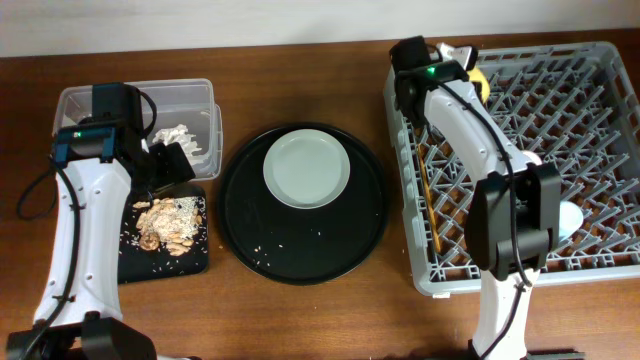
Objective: Sort waste into correct bins and load items into the dishwasher rack
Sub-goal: 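Grasp the grey plate edge with the right gripper and stand it in the rack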
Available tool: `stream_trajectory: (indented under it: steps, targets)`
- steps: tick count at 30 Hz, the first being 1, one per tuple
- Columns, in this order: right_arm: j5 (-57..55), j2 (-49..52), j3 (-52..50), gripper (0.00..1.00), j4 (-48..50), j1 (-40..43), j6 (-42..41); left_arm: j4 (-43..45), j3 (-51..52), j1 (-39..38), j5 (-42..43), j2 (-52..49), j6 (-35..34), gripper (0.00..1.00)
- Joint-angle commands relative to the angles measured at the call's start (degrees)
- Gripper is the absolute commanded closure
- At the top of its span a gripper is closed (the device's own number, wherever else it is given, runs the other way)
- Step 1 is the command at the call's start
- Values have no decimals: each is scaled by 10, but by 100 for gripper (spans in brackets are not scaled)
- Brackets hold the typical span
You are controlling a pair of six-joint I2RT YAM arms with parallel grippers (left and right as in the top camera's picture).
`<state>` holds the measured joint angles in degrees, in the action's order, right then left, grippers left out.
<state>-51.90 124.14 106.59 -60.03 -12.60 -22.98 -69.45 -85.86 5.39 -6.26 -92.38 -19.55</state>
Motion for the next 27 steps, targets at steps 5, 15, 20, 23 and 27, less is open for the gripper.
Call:
stream_trajectory:
  steps: [5, 15, 20, 23, 27]
  targets:
    - [336, -139, -5, 55, -89, -14, -23, 0, -1, 2, 0, 8, -8, 1]
    - [614, -38, -5, 50, -73, -108, 41, 0, -1, 2, 0, 8, -8, 1]
    - [614, 77, -5, 55, -56, -118, 26, 0, -1, 2, 0, 8, -8, 1]
    - [614, 100, -5, 80, -39, -118, 26, 0, -1, 2, 0, 8, -8, 1]
    - [614, 68, 6, 96, -53, -96, 28, 0, -1, 2, 9, 8, -8, 1]
